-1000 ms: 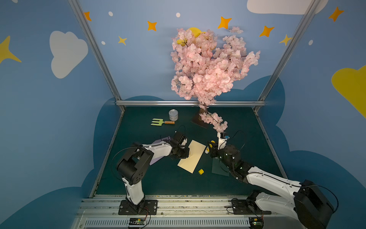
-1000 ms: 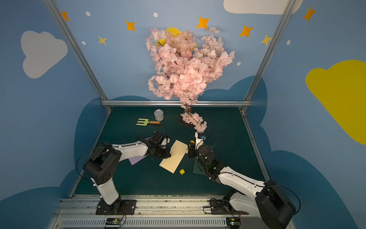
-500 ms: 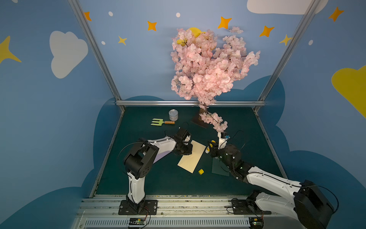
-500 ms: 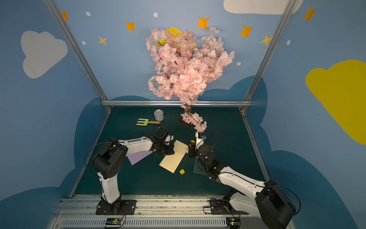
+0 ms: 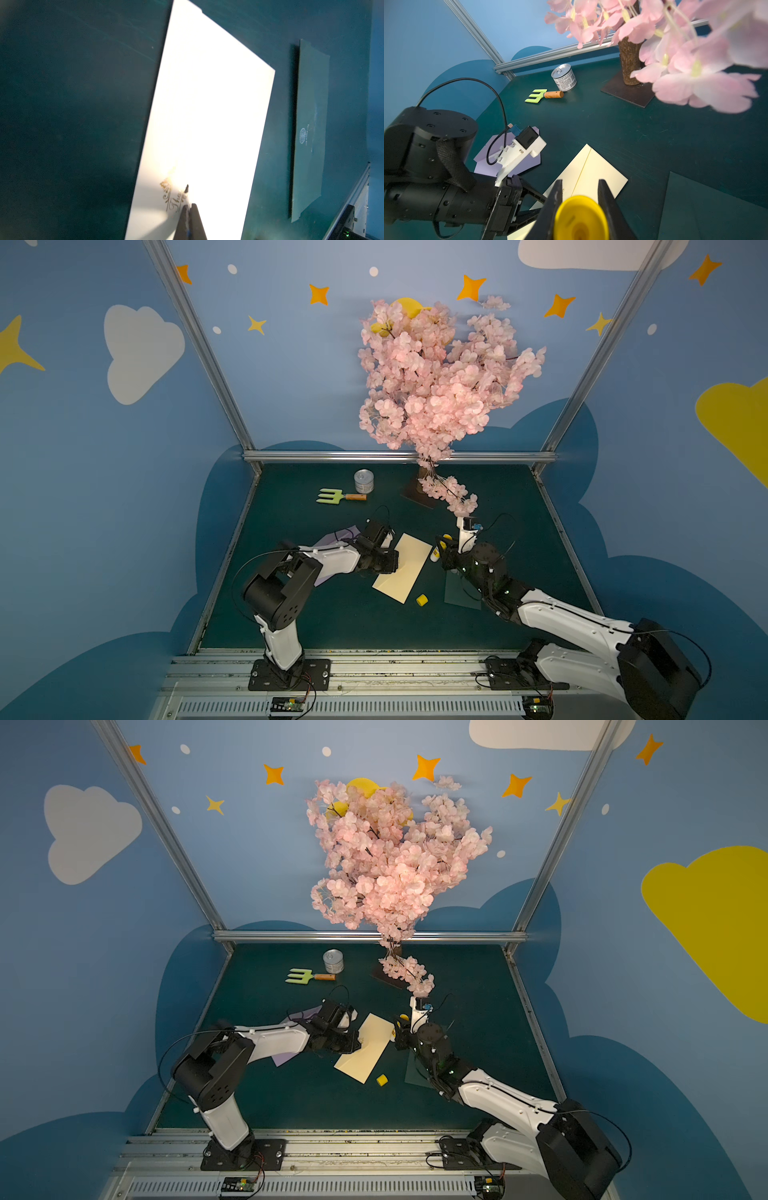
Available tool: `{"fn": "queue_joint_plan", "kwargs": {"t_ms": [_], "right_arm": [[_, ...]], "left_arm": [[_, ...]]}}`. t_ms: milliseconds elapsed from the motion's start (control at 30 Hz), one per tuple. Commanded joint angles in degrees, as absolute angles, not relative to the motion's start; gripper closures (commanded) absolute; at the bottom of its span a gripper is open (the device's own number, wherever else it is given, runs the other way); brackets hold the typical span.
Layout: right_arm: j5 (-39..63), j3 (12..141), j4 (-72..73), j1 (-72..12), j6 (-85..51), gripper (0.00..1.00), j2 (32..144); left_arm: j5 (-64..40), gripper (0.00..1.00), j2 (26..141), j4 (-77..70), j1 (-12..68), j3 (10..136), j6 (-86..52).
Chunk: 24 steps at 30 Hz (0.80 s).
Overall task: Seal the envelope with a glue stick
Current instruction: Seal the envelope at the center of the board.
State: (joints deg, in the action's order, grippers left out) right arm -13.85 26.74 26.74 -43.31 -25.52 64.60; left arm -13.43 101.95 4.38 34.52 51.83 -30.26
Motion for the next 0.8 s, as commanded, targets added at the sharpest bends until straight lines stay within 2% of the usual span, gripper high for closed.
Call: {"fn": "queue_joint_plan", "kwargs": {"t_ms": [0,467,767], "right_arm": [[-13.47,27.07,28.21,-43.15,-25.75,1.0,64.08],[-13.43,26.99,27.86,-43.15,-25.92,1.0,63.9],[-13.19,27.36,28.35,-43.15,-25.79,1.0,64.78]], "left_arm": [[-7.12,0.97,103.85,19.63,34.29,46.36,-30.24],[-3.64,0.97,103.17,23.79,33.67,46.72,-28.36],[-6.89,0.97,108.57,23.14,35.44,57.12,-26.44]]}}
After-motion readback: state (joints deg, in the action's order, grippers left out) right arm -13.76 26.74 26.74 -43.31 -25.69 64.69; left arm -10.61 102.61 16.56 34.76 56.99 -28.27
